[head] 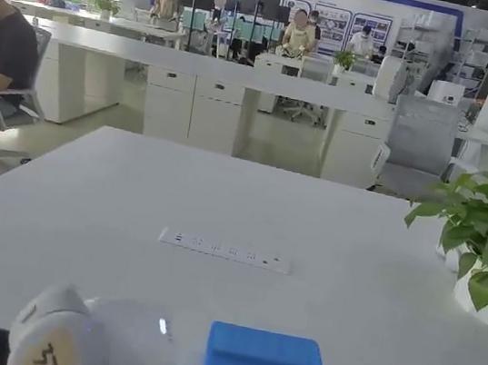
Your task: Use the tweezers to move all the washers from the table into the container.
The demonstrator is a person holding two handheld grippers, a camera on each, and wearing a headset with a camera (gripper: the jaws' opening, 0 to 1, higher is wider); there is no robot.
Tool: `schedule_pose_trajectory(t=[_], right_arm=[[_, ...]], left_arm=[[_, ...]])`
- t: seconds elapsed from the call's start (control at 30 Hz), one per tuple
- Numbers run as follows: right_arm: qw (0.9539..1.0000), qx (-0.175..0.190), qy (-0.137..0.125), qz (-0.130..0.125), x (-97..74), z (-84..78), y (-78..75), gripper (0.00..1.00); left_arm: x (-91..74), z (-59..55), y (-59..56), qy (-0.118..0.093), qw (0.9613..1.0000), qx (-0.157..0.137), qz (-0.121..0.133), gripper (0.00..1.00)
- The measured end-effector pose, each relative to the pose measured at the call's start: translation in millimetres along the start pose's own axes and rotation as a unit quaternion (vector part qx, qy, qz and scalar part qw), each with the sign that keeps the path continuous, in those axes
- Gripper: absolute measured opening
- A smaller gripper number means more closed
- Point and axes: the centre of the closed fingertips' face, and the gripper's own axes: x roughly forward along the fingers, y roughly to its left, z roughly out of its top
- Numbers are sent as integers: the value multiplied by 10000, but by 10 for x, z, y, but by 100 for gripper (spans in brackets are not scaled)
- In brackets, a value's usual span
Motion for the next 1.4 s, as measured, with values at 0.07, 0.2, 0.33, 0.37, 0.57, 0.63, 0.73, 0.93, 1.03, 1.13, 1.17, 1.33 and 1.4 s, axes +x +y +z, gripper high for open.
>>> schedule_pose_trajectory(t=[0.07,0.2,0.33,0.37,0.57,0.63,0.73,0.93,1.03,1.13,1.17,1.33,1.4], right_arm=[[10000,13,-65,60,0,45,45,4],[9997,-90,-160,144,4,140,106,4],[9995,-151,-251,136,-14,210,132,4],[9995,-130,-245,148,-16,208,137,4],[9996,-178,-143,189,-34,175,182,4],[9996,-185,-125,174,-40,167,185,4],[9996,-150,-160,164,-47,174,188,4],[9996,-202,-70,160,-37,121,199,4],[9996,-196,-62,175,-37,104,206,4],[9994,-285,25,178,-27,47,205,4],[9994,-286,43,181,-26,34,203,4],[9993,-296,158,145,-10,-50,137,5],[9989,-366,292,60,8,-117,72,5]], left_arm=[[23,-4,-34,18,9999,69,-116,19],[56,38,-94,-73,9991,-77,-409,14],[80,67,-113,-93,9985,73,-525,7],[84,74,-115,-107,9984,110,-543,4],[146,66,-161,-98,9968,292,-738,3],[151,67,-170,-96,9967,254,-768,3],[154,92,-197,-142,9962,267,-815,2],[113,135,-224,-116,9951,438,-875,1],[108,118,-256,-46,9938,503,-988,0],[112,77,-268,42,9931,626,-989,0],[112,64,-265,58,9929,696,-967,0],[159,-9,-231,167,9919,830,-943,0],[207,-69,-186,268,9919,871,-883,0]])
